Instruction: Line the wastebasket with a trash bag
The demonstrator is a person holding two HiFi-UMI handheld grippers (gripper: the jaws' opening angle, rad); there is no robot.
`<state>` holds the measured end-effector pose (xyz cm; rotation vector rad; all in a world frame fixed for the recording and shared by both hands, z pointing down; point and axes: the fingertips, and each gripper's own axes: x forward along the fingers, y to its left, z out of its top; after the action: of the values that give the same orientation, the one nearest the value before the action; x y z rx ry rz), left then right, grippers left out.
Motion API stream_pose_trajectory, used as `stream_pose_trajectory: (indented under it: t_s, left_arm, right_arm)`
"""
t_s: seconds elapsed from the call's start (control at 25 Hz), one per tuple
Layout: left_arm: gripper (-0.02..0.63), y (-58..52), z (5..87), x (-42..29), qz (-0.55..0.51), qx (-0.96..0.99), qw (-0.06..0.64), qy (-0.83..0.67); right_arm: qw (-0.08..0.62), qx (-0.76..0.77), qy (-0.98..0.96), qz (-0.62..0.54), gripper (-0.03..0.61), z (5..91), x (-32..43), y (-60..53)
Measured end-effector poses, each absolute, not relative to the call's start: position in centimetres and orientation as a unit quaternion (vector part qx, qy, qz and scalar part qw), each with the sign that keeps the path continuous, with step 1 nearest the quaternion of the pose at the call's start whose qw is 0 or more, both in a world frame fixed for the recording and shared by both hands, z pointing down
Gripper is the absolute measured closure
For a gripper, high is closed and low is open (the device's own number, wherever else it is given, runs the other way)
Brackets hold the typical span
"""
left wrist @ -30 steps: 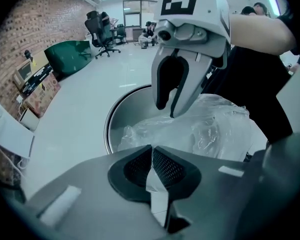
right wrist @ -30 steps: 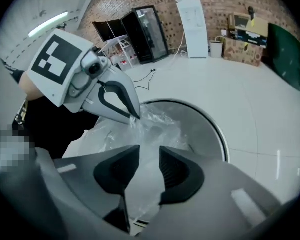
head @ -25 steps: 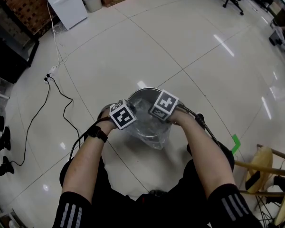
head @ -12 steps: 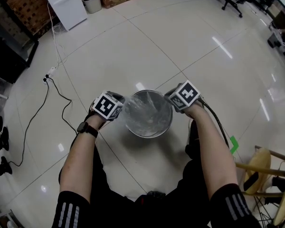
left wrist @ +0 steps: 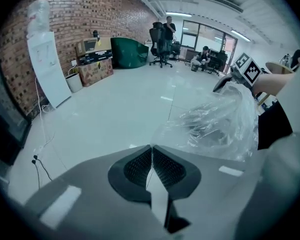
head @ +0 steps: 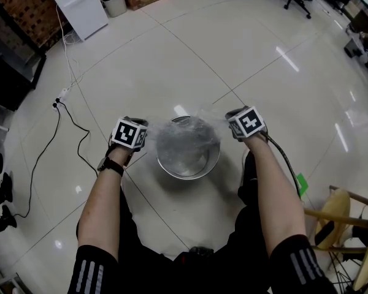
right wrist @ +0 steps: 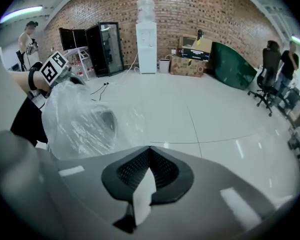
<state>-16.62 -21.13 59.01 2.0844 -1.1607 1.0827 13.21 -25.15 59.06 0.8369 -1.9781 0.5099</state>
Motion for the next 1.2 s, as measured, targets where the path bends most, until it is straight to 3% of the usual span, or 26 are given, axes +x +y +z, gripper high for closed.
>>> stream_pose_trajectory:
  t_s: [0.48,0.6,0.64,0.72,0.76,1.0,1.2]
  left_arm:
    - [0.611,-19.4,64.0,-20.8,0.456,0.697,0.317,-0.453]
    - [0.555,-18.9,64.1,-20.6,0.466,0.699,0.325,-0.435]
    - [0.528,-19.0,63.8,-20.4,0.466,0.704,0.324,-0.428]
    - [0.477,-19.4,62.5,-19.9,0.457,0.717,0.322,-0.416]
    - [0.469,-19.8,61.6,-19.7,0.451,0.724,0.32,-0.412]
    - [0.457,-22.1,55.2,-16.2,0.414,0.794,0.239,-0.375]
    - [0.434,-21.3,55.9,-11.5,0.442,0.823,0.181,-0.309]
  right_arm:
    - [0.532,0.329,-0.754,0.202,0.572,64.2,16.5,-23.2]
    - [0.54,0.321,-0.753,0.197,0.571,64.2,16.6,-23.2]
    - [0.536,0.317,-0.758,0.193,0.56,63.7,16.3,-23.4]
    - [0.528,0.316,-0.768,0.178,0.462,62.1,15.9,-24.2]
    - [0.525,0.314,-0.772,0.172,0.452,61.3,15.7,-24.5]
    - [0.432,0.288,-0.843,0.142,0.431,56.1,12.2,-26.4]
    - [0.468,0.141,-0.869,0.073,0.395,56.9,7.2,-22.5]
